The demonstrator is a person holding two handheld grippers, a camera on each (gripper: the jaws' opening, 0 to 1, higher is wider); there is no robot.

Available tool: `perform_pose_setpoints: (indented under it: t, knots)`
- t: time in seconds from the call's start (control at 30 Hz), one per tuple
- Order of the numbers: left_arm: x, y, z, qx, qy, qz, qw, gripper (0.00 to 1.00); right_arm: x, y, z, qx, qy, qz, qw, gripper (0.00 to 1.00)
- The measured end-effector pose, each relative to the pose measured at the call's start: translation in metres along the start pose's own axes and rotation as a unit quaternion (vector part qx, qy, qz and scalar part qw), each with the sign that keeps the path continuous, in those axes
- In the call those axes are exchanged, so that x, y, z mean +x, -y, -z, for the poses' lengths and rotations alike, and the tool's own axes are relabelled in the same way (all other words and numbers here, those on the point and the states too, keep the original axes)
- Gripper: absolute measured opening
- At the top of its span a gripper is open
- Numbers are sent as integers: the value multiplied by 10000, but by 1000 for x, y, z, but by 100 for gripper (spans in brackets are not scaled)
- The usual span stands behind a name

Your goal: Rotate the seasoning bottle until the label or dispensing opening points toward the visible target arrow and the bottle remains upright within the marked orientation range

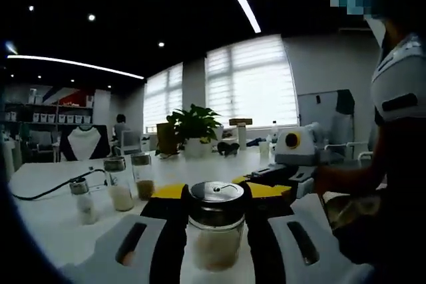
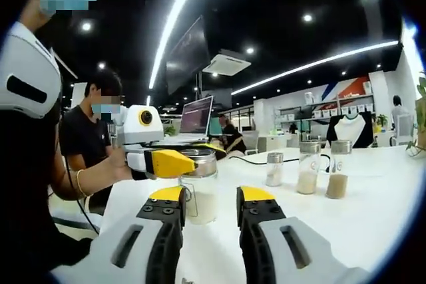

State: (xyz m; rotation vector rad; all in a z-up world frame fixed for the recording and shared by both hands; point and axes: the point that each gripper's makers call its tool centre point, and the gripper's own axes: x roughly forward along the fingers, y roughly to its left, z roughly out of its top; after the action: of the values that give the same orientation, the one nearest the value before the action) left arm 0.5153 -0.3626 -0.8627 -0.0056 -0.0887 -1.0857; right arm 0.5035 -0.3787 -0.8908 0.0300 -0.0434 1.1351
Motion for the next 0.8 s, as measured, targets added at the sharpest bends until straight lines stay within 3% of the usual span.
perform_pose_setpoints:
  t: [0.07,0.17,0.27,0.5,0.63,0.8]
  knots:
    - [-2,9,1,124,-4,370,9992,34,-1,-7,-3,91,94,-248,9996,30]
    - [-4,15,1,-24,60,637,9979,34,-4,-7,-6,-7,138,-274,9995,32]
    - [-7,19,-2,-188,147,840,9962,34,-7,-5,-4,-122,34,-242,9996,33]
    - [-14,24,-3,-49,107,1246,9921,34,-14,-5,-5,-253,5,-381,9990,36]
    - [-18,21,1,-189,80,1308,9912,34,-18,-15,-13,-343,131,-622,9974,42]
    - [-20,17,6,-150,-18,1268,9918,34,-18,-18,-8,-398,-12,-758,9963,55]
